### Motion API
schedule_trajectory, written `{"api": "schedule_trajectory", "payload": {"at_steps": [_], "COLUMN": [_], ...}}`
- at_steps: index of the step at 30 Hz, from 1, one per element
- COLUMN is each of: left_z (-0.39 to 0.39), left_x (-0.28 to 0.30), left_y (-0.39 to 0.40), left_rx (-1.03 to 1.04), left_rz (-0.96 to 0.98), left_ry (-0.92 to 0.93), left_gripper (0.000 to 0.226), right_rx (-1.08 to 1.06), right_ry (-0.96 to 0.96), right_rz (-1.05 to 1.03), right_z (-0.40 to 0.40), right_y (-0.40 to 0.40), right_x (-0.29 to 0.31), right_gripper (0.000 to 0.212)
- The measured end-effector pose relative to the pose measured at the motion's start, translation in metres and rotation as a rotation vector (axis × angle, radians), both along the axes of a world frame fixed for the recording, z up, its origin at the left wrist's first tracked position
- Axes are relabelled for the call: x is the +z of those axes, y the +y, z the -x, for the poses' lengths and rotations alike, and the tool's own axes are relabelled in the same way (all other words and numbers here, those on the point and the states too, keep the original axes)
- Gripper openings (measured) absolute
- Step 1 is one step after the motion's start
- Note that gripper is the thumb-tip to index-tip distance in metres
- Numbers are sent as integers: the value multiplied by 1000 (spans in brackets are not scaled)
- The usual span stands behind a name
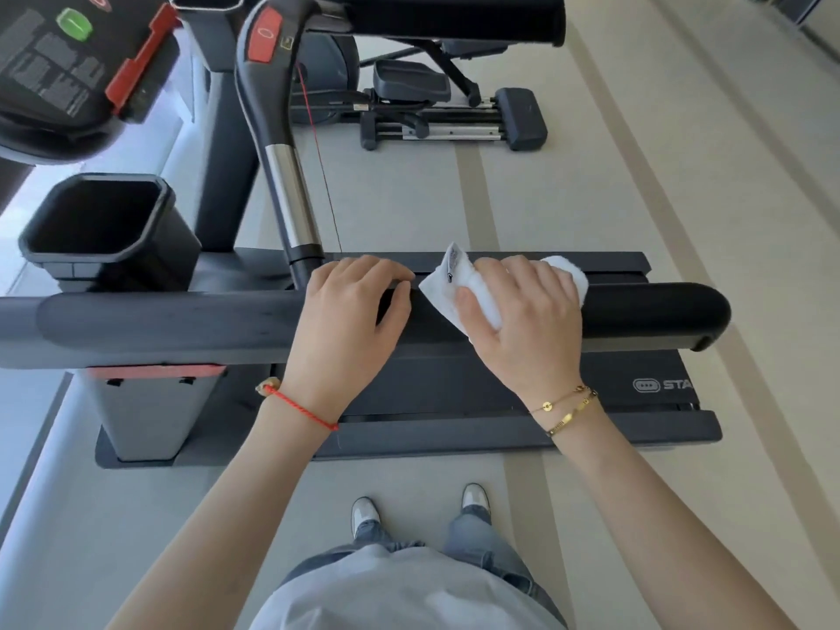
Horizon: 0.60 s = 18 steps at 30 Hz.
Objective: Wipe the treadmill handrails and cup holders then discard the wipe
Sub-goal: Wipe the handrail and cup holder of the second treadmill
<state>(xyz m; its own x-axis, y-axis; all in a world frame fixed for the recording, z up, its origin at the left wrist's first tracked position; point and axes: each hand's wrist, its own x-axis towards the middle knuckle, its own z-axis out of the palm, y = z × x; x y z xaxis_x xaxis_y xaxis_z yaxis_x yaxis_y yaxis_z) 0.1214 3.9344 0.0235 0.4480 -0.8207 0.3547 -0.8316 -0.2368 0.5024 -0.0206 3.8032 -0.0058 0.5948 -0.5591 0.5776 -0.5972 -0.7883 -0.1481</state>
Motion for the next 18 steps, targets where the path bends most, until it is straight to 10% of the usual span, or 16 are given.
{"api": "schedule_trajectory", "payload": {"at_steps": [18], "left_z": [118], "left_x": [-1], "left_y": [-114], "left_rx": [-1], "left_rz": [-34], "left_ry": [77], "left_gripper": [18], "right_rx": [-28], "right_ry": [33], "right_rz": [-46], "right_z": [123], "right_y": [-112], "right_x": [5], "right_gripper": [31]}}
